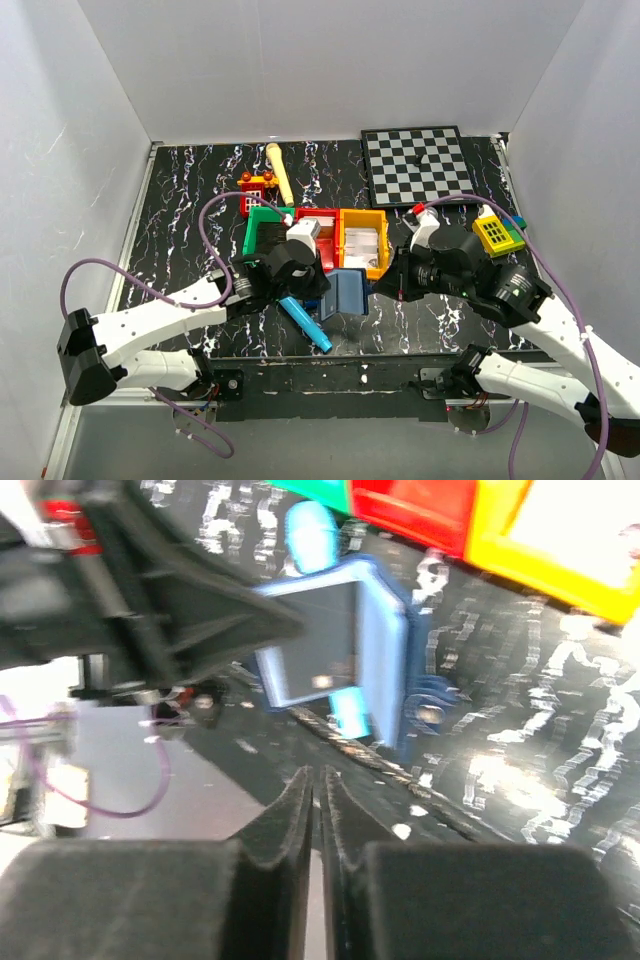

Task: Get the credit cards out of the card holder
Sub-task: Open the card holder, then place the card holder at the corner of the board.

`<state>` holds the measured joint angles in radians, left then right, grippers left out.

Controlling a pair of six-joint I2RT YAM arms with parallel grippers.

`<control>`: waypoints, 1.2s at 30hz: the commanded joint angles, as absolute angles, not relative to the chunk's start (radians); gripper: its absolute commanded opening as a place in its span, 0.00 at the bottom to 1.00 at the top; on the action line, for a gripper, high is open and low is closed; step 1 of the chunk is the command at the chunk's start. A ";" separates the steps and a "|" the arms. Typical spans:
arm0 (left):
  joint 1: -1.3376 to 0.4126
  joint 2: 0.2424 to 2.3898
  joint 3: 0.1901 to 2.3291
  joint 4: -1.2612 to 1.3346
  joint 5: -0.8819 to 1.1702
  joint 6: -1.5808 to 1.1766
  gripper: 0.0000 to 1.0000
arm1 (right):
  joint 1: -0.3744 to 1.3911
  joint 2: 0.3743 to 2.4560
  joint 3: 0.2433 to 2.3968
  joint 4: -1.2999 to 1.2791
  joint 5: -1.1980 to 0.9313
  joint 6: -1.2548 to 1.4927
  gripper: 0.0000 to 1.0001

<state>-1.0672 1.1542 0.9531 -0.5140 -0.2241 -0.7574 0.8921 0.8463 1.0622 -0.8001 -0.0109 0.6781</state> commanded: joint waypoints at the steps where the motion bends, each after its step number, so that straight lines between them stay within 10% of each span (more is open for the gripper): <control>1: -1.071 1.206 0.977 -0.447 -0.174 -0.787 0.00 | 0.896 0.815 0.977 -0.588 -0.213 0.658 0.06; 36: -1.025 1.457 0.719 -0.006 0.037 -0.795 0.00 | 0.634 0.976 0.425 -0.258 -0.204 0.862 0.01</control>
<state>-1.0401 1.4536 0.7391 -0.0315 0.0105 -0.8036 0.6468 0.9684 0.4274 -0.2913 -0.1905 0.8482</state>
